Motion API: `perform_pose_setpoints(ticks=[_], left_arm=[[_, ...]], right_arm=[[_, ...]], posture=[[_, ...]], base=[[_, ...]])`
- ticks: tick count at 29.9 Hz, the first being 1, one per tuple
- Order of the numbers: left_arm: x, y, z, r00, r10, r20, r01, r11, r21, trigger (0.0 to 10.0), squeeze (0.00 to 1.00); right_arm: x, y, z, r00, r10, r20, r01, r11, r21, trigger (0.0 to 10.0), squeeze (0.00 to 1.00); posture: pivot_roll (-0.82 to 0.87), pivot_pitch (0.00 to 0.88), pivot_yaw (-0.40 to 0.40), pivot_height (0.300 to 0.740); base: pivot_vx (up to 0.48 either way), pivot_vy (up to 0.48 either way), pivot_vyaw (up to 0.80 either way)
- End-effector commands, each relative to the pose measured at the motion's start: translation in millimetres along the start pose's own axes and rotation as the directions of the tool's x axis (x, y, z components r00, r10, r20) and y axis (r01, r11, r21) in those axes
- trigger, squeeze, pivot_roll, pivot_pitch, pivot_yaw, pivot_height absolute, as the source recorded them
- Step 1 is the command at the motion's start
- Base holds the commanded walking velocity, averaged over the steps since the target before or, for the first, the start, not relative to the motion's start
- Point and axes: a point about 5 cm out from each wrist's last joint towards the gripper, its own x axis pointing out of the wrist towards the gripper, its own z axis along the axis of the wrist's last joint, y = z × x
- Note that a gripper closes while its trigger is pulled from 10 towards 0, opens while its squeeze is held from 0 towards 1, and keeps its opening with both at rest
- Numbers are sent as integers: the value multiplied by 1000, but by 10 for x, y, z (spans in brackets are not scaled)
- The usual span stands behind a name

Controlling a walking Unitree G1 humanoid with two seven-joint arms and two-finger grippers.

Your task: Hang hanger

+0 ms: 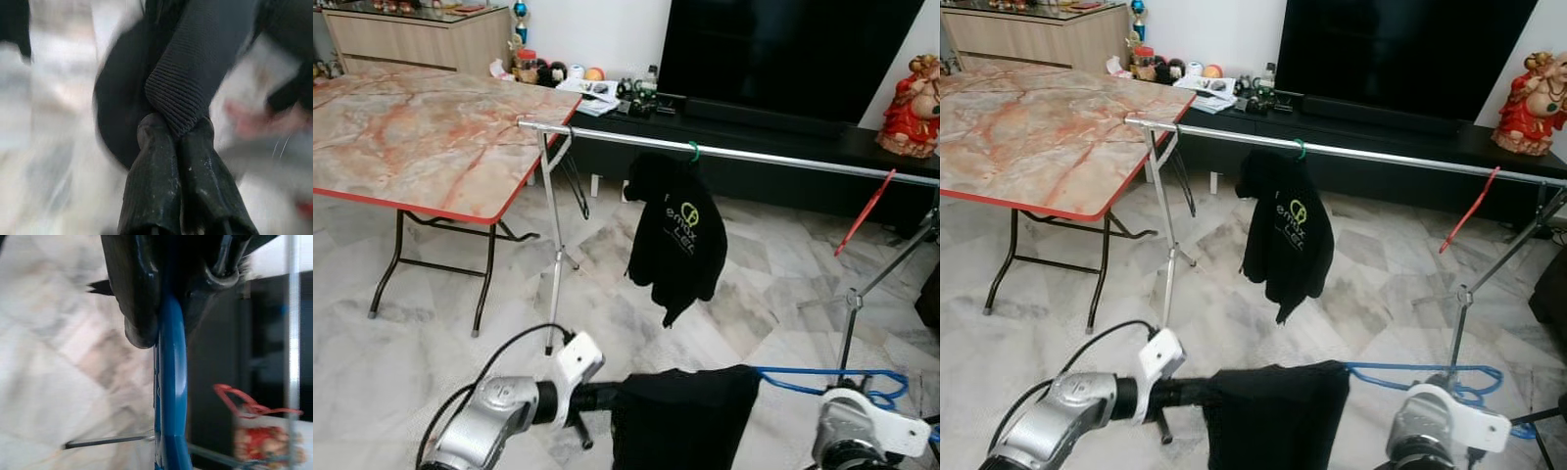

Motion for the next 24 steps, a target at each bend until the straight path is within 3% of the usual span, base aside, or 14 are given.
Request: perform_pose_setpoints(ticks=[1,4,7,9,11,13,14,15,16,17,18,20,23,24], left_arm=[[-42,8,-229,990,11,-139,-8,1000,23,0,0],[-66,3,-277,987,6,-159,-4,1000,14,0,0],[-109,19,-378,973,19,-230,-15,1000,22,0,0],[-153,29,-549,928,44,-370,-4,994,108,0,0],[-172,82,-650,895,111,-432,-38,984,173,0,0],[-175,133,-694,876,172,-451,-74,971,227,118,0],[-160,154,-687,875,205,-438,-101,963,248,0,0],[-141,170,-672,880,229,-416,-132,959,250,1412,0],[-128,180,-661,882,247,-401,-154,956,250,1333,0],[-96,192,-647,886,273,-376,-186,950,250,0,0],[-84,192,-645,887,278,-370,-192,949,251,0,0],[-79,212,-653,878,308,-366,-216,938,271,0,0],[-108,221,-679,868,308,-390,-200,935,294,0,0],[-108,221,-679,868,308,-390,-200,935,294,0,0]], right_arm=[[46,279,33,991,134,6,-134,989,53,10000,0],[37,335,-43,982,186,-31,-184,980,71,10000,0],[7,335,-181,975,204,-86,-203,979,20,10000,0],[-21,299,-281,972,196,-129,-209,973,-98,10000,0],[-40,262,-343,970,180,-162,-209,960,-184,10000,0],[-66,212,-436,961,144,-234,-221,910,-351,10000,0],[-85,183,-484,955,125,-270,-254,815,-521,10000,0],[-110,146,-546,943,108,-316,-285,752,-594,10000,0],[-128,116,-590,933,93,-347,-308,707,-637,10000,0],[-174,-17,-671,918,0,-396,-335,533,-777,10000,0],[-189,-76,-684,918,-39,-396,-341,433,-834,10000,0],[-284,-360,-753,874,-209,-438,-397,213,-893,10000,0],[-349,-492,-799,837,-267,-479,-461,130,-878,10000,0],[-349,-492,-799,837,-267,-479,-461,130,-878,10000,0]], posture=[[160,0,-105,740],[160,0,-105,740],[165,0,-107,740],[171,0,-108,740],[167,0,-111,740],[164,0,-112,740],[161,0,-114,740],[161,0,-114,740],[161,0,-114,740],[158,0,-116,740],[158,0,-116,740],[159,0,-117,740],[166,0,-119,740],[166,0,-119,740]], base=[[0,0,0],[0,0,0],[0,0,0],[0,0,0],[0,0,0],[0,0,0],[0,0,0],[0,0,0],[0,0,0],[0,0,0],[0,0,0],[0,0,0],[0,0,0],[0,0,0]])
